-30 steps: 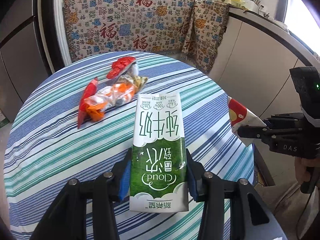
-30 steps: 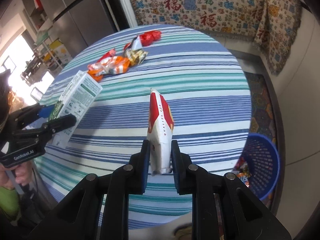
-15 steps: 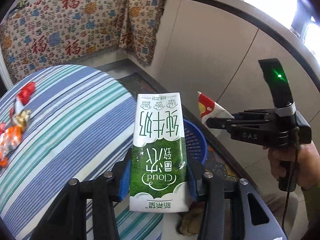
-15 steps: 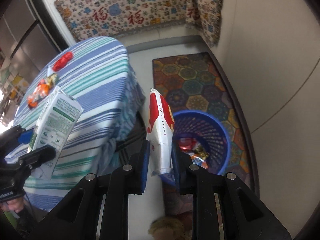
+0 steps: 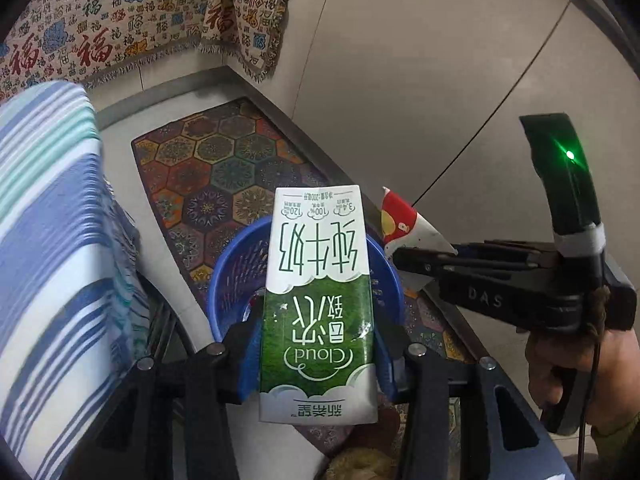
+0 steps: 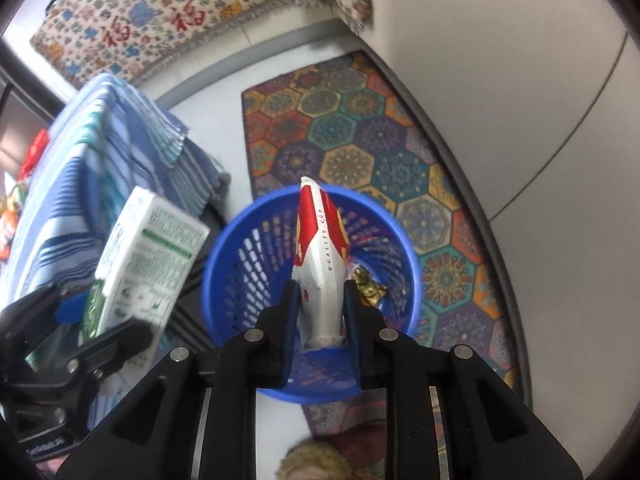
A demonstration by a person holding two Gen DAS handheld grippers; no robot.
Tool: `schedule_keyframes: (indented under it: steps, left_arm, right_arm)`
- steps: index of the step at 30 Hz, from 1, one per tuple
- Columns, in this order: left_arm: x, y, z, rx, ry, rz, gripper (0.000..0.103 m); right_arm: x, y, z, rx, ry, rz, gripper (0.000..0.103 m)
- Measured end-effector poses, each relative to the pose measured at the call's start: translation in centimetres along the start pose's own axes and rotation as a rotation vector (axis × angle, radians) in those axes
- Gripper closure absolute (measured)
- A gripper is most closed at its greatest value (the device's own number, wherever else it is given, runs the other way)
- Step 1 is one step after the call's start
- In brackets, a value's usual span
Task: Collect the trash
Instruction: 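Open both grippers to drop the carton and wrapper into the basket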
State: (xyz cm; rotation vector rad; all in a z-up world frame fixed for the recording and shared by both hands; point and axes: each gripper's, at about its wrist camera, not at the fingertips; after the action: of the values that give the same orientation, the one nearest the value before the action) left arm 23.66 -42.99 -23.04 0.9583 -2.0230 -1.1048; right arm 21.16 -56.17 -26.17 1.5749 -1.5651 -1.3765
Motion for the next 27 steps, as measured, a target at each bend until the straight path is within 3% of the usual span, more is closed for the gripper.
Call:
schedule_keyframes:
  steps: [9, 11, 13, 16, 23, 27]
  left_arm:
    - [-0.7, -5.6, -1.7, -0.037, 0.051, 0.008, 0.055]
    - [-0.9, -6.7, -1.6, -0.050, 0.052, 0.005, 0.054]
    - [-0.9, -7.6, -1.4, -0.072, 0.058, 0.013, 0.048]
    - [-1.0, -8.2, -1.3, -0.085, 0.070, 0.022, 0.044]
    - [0.2, -7.0, -1.3, -0.063, 0.024, 0.027, 0.043]
    - [0.3, -3.2, -0.9, -0.015, 0.018, 0.053, 0.043]
  right_arm:
    - [3.2, -2.0, -0.1, -0.012, -0.081, -0.046, 0.068]
    - [3.8, -2.4, -0.1, -0.008, -0.111, -0.061, 0.057]
    - [4.4, -2.5, -0.1, -0.001, -0.135, -0.071, 0.049]
    - [4.8, -2.4, -0.1, 0.008, -0.157, -0.071, 0.048]
    - [5.1, -0.6, -0.2, 0.065, -0.166, -0.055, 0.047]
    - [4.2, 1.6, -0.4, 0.127, -0.137, -0.012, 0.039]
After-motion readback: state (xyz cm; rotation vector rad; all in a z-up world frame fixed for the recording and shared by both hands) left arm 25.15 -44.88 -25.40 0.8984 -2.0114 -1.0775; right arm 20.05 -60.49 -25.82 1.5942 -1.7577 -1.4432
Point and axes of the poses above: each gripper's, at about its wrist camera, not at the fingertips, and y roughly against the way its jaws point, x to its right, z to its underside, and after that the axes turned 6 degrees about -z, right-handed
